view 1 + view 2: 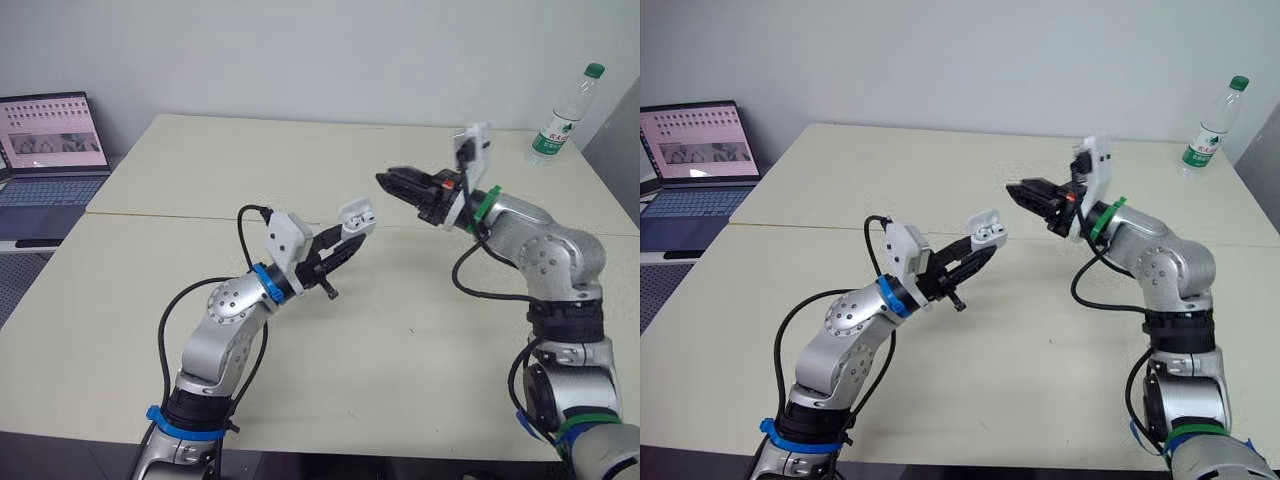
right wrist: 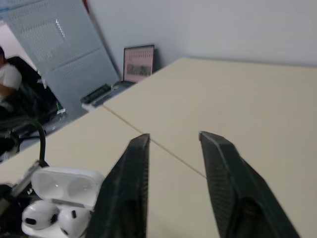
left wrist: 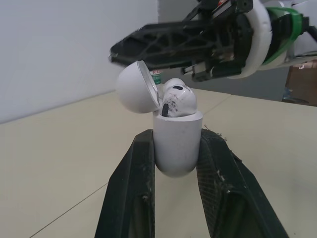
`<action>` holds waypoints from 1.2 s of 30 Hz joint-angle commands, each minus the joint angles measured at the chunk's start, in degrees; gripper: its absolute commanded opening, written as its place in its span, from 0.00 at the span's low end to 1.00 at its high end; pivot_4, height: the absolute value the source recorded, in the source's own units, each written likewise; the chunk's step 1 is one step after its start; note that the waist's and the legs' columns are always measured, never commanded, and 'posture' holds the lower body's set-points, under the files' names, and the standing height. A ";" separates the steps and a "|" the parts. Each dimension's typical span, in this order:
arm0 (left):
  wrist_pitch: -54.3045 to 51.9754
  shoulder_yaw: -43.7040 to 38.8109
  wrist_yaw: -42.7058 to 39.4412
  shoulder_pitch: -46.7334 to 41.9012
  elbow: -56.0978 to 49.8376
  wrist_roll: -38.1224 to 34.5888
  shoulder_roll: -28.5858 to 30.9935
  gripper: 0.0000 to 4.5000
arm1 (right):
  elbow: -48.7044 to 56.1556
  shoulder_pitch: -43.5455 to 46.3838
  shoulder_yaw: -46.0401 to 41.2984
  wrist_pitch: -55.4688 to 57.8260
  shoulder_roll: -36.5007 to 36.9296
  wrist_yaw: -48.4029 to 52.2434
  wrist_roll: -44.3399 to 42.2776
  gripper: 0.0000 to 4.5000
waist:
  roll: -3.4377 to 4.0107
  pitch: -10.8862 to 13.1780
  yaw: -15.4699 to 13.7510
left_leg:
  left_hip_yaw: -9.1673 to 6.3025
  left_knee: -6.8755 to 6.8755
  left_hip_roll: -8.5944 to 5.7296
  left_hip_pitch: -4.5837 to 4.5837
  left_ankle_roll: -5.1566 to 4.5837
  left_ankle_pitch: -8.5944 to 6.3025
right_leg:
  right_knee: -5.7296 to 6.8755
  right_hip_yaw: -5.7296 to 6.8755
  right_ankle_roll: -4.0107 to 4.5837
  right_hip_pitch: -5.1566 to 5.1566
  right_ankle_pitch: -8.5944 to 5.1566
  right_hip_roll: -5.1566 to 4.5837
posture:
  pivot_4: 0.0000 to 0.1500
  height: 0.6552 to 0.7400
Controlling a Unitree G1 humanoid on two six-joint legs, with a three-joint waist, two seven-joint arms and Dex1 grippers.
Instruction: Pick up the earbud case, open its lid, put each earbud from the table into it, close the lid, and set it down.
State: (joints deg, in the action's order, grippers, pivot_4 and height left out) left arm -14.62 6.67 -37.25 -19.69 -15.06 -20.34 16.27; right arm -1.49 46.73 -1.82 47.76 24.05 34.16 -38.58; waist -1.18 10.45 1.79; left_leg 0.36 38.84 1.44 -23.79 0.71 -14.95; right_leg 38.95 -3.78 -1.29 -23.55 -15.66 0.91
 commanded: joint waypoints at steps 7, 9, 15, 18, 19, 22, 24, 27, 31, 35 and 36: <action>0.53 1.92 -0.81 -0.21 -1.01 2.77 1.66 0.17 | -3.55 7.22 6.76 -1.62 3.37 15.73 4.01 0.01 | 0.00 0.00 -0.04 | -0.01 0.00 0.00 -0.02 0.00 0.00 | -0.01 0.02 0.00 -0.01 0.00 -0.02 | 1.00 1.00; 0.46 1.83 -0.49 -0.24 -1.04 3.06 1.57 0.17 | -1.73 7.54 8.16 -0.53 4.88 18.78 4.01 0.01 | 0.00 0.00 -0.05 | -0.03 0.00 0.01 -0.03 0.00 0.00 | -0.01 0.03 0.00 -0.01 0.00 -0.03 | 1.00 1.00; -0.07 1.06 0.10 -0.51 -1.23 3.30 1.66 0.17 | 4.18 5.49 9.58 0.49 7.56 21.23 4.93 0.01 | 0.00 0.00 -0.07 | -0.07 0.00 0.03 -0.02 0.00 0.00 | 0.00 0.06 0.00 -0.01 0.00 -0.05 | 1.00 1.00; -0.29 0.74 0.15 -0.63 -1.33 3.17 1.77 0.17 | 5.71 4.09 10.02 -1.00 8.23 21.00 6.63 0.01 | 0.00 0.00 -0.07 | -0.07 0.01 0.03 -0.02 0.00 0.00 | 0.01 0.07 0.00 -0.01 0.00 -0.05 | 1.00 1.00; -0.34 0.67 0.15 -0.68 -1.33 3.12 1.80 0.17 | 5.95 3.77 10.05 -1.34 8.21 20.80 7.14 0.01 | 0.00 0.00 -0.08 | -0.07 0.01 0.03 -0.02 0.00 0.00 | 0.01 0.07 0.00 0.00 0.00 -0.05 | 1.00 1.00; -0.73 0.48 0.24 -0.96 -1.40 2.83 1.79 0.17 | 7.06 1.16 11.44 -4.50 9.22 20.81 10.52 0.01 | 0.00 0.00 -0.09 | -0.06 0.01 0.02 -0.02 0.00 0.00 | 0.01 0.05 0.00 -0.01 0.00 -0.05 | 1.00 1.00; -1.13 0.25 0.17 -1.34 -1.41 2.51 1.84 0.17 | 7.36 -0.47 11.50 -6.16 9.58 20.52 12.07 0.01 | 0.00 0.00 -0.11 | -0.09 0.01 0.02 -0.02 0.00 0.00 | 0.00 0.09 0.00 0.00 0.00 -0.05 | 1.00 1.00; -1.36 0.17 -0.20 -1.70 -1.27 2.31 2.06 0.17 | 7.66 -1.72 10.39 -6.95 9.53 20.03 12.52 0.01 | -0.01 0.01 -0.10 | -0.06 0.02 0.01 -0.02 0.00 0.00 | 0.01 0.06 0.00 -0.01 0.00 -0.05 | 1.00 1.00; -3.69 -0.56 -1.38 -2.25 -0.79 0.63 2.85 0.17 | 9.62 -4.06 4.13 -8.34 8.22 18.39 9.29 0.05 | -0.01 0.01 -0.11 | -0.09 0.02 0.02 -0.02 0.00 0.00 | 0.02 0.09 0.00 0.00 0.00 -0.04 | 1.00 1.00; -14.25 -3.83 -1.37 -1.73 -1.51 -8.08 2.63 0.17 | 11.99 -6.58 -1.11 -10.84 10.22 20.68 6.47 0.29 | -0.01 0.01 -0.10 | -0.07 0.02 0.00 -0.02 0.00 0.00 | 0.02 0.07 0.00 0.00 0.00 -0.04 | 1.00 1.00; -18.98 -4.63 -0.92 -1.60 -1.97 -11.33 2.68 0.17 | 13.07 -7.95 -2.06 -11.47 10.93 21.47 5.88 0.38 | -0.02 0.01 -0.09 | -0.07 0.03 0.01 -0.02 0.00 0.00 | 0.02 0.07 0.00 0.00 0.00 -0.04 | 1.00 1.00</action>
State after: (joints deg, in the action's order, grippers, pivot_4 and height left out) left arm -27.70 3.89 -38.23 -21.18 -14.01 -26.21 18.90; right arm 8.26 39.66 -0.93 38.14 33.95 54.12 -30.66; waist -1.20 10.47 1.70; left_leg 0.27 38.87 1.45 -23.81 0.71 -14.95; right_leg 38.96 -3.68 -1.30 -23.54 -15.67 0.87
